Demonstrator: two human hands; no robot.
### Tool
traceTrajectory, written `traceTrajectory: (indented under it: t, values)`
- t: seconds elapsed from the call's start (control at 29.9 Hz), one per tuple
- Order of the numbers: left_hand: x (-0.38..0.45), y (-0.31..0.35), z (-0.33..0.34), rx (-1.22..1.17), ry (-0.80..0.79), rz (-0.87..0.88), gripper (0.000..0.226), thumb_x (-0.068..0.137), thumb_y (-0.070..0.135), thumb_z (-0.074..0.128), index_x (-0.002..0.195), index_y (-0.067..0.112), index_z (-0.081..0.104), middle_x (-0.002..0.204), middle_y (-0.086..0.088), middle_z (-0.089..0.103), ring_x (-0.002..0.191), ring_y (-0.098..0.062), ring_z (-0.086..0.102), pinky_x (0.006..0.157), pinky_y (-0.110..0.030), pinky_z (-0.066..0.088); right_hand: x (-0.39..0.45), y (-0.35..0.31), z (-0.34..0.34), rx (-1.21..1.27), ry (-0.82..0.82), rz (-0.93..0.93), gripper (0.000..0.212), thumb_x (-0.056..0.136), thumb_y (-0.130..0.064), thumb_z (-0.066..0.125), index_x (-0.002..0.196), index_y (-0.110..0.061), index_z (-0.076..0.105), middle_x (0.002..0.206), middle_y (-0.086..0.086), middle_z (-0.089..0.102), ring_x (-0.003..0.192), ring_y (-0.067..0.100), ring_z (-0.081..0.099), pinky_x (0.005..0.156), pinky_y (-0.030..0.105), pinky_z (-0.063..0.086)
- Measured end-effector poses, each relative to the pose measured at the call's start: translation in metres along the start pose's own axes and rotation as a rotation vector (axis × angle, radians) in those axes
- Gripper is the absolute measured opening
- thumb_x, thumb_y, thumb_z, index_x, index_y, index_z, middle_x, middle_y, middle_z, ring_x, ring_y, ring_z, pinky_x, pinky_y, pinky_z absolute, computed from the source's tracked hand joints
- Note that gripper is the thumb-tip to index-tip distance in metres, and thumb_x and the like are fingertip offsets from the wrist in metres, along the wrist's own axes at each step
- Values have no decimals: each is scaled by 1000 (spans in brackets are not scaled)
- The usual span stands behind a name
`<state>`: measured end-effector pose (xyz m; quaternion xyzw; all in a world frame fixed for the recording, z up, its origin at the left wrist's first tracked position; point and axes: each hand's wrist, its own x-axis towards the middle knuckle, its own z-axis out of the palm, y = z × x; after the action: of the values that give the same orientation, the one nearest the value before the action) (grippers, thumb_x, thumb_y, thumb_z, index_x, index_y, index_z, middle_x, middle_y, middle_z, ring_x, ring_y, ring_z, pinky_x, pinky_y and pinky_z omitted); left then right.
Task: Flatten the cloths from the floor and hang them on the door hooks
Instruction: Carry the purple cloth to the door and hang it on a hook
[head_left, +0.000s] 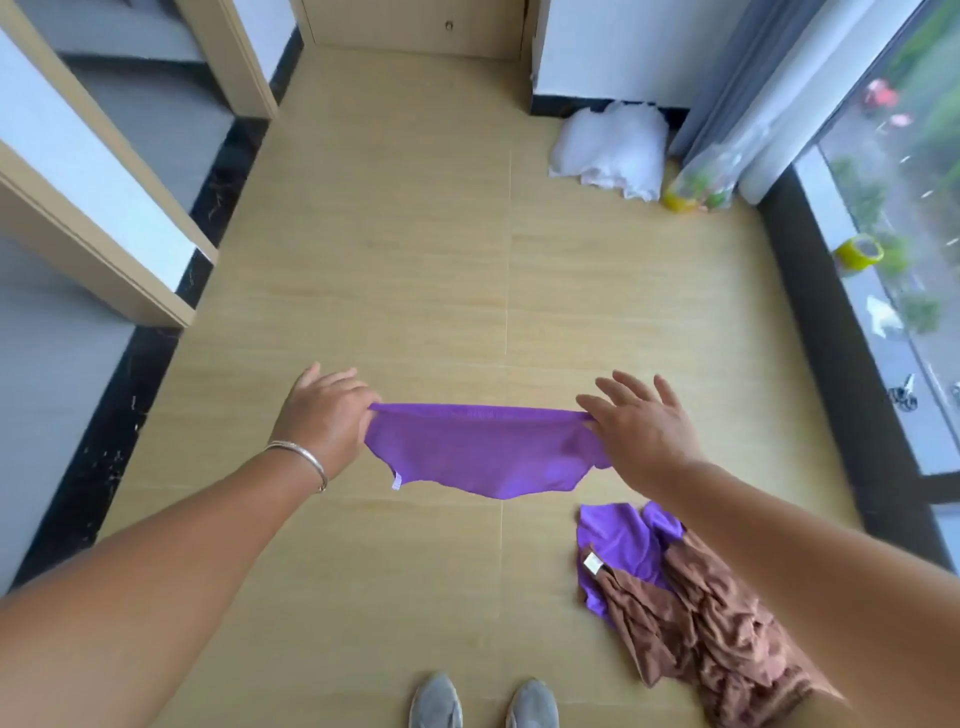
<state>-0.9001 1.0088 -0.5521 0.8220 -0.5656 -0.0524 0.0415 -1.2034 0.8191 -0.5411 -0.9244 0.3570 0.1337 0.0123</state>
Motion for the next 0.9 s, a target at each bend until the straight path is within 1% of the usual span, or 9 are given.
traceTrajectory:
  t: [0.1,0.17,0.23,0.37,0.47,0.64,0.7,0.8,0.9]
  values:
    - [1,12,-86,-33,77,-13,19,95,20,55,101,22,72,109,5,69,131,-17,46,114,-43,16,-21,12,-85,38,81,26,34,102,-37,33,134,-38,47,152,-10,33,146,13,15,117,44,8]
    - [5,17,-144,-50,172,20,16,93,21,58,97,23,74,104,6,70,129,-19,49,113,-47,18,-31,20,-144,48,142,40,31,102,-36,36,127,-39,54,150,-12,36,146,13,15,117,43,7]
    - [9,21,-201,-45,240,51,14,91,21,61,94,22,75,101,6,71,127,-20,51,112,-49,19,-39,26,-201,42,199,44,30,101,-40,37,122,-40,59,148,-13,39,145,12,16,118,41,5]
    - [20,28,-305,1,374,79,12,89,23,65,92,22,76,100,7,72,127,-16,50,113,-51,14,-55,38,-311,-43,373,18,33,99,-49,39,115,-40,66,141,-13,48,142,13,24,117,42,6]
    - [26,33,-376,67,414,72,14,92,30,60,93,28,74,103,15,68,133,-11,42,114,-50,5,-65,42,-379,-136,478,15,34,99,-49,37,115,-39,66,139,-12,50,141,14,27,114,44,5]
    - [22,40,-472,181,456,31,18,95,35,53,92,36,71,106,23,62,140,-7,28,110,-48,-18,-81,42,-463,-253,560,38,31,101,-43,39,120,-38,62,142,-14,47,144,13,22,116,48,3]
    - [19,40,-502,229,478,18,19,95,37,51,94,37,70,107,24,61,141,-7,25,110,-51,-19,-88,38,-490,-285,576,53,31,101,-40,38,122,-37,60,144,-14,44,145,12,19,116,49,2]
    - [10,38,-540,281,514,0,21,96,39,48,96,38,69,110,25,60,141,-7,22,109,-52,-18,-96,27,-526,-284,605,51,36,103,-40,31,126,-37,57,146,-15,42,146,12,15,116,50,0]
    - [1,27,-570,308,539,-9,20,96,39,49,99,37,69,114,24,60,142,-8,22,111,-53,-14,-99,12,-555,-301,645,32,36,103,-40,30,128,-37,56,146,-15,42,146,12,15,116,51,1]
